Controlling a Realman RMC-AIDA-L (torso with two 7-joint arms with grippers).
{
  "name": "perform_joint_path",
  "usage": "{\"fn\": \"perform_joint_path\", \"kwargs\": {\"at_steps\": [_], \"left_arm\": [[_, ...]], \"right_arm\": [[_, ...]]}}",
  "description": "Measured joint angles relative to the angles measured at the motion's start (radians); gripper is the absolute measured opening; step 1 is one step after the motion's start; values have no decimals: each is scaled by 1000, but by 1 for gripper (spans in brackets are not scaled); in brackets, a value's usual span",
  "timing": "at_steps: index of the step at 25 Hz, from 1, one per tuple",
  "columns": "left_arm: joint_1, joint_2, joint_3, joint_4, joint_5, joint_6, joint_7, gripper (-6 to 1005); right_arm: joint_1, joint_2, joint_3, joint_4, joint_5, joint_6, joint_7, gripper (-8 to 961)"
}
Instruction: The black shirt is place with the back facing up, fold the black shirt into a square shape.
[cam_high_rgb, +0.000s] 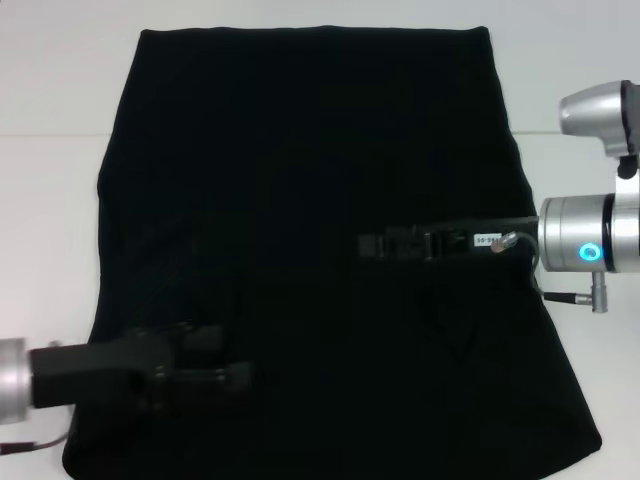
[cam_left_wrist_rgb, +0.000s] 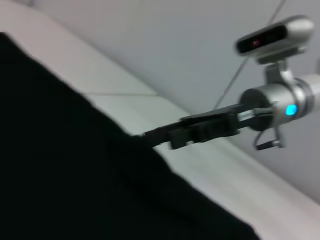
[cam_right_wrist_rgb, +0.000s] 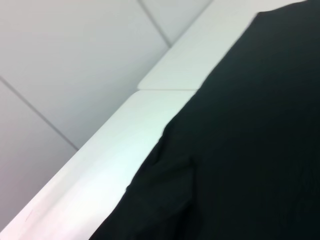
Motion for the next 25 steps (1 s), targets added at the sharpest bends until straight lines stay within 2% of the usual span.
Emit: {"fn": "perform_joint_path", "kwargs": {"at_steps": [4, 6, 7, 11, 13, 19, 25], "left_arm": [[39, 1, -41, 106, 68, 21, -78, 920], [47, 8, -112, 165, 138, 51, -132, 920], [47, 8, -112, 165, 138, 51, -132, 920], [47, 28, -210, 198, 210, 89, -161, 919], [47, 33, -238, 208, 242, 94, -162, 919], [44, 29, -234, 210, 349, 63, -149, 920], [47, 25, -211, 206, 364, 27, -128, 919]], "right_arm": [[7, 8, 3, 1, 0, 16, -15, 708], [13, 9, 6, 3, 0, 44, -9, 747], [13, 9, 6, 3, 0, 44, -9, 767], [19, 9, 2, 5, 1, 66, -7, 846], [19, 9, 5, 3, 1, 72, -7, 844], [20, 8, 9, -6, 10, 85, -6, 841], [24, 5, 9, -7, 12, 86, -5, 840]]}}
